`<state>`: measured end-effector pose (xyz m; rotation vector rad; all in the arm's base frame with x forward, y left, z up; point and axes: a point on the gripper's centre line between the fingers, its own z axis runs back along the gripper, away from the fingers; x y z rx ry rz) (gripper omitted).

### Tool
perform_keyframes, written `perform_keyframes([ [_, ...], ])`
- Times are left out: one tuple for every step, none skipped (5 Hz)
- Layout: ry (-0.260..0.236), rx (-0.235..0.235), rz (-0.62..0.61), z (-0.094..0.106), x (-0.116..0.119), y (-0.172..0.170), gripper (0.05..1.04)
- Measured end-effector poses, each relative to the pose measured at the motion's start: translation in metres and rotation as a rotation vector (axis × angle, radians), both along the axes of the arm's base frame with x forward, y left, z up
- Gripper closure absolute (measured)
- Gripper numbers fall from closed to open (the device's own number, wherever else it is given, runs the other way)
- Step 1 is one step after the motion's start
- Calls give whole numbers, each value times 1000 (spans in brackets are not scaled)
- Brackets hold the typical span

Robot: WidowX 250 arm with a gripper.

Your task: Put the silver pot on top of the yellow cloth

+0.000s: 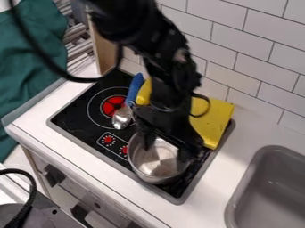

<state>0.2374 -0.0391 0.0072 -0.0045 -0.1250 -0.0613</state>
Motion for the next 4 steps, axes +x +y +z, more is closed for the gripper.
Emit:
perform_keyframes([
  [55,-1,-17,-17,4,-13,82],
  [107,24,-12,-40,4,-12,82],
  [89,54,-3,-53,14,-6,133],
  [22,53,-22,-55,23,-1,405],
])
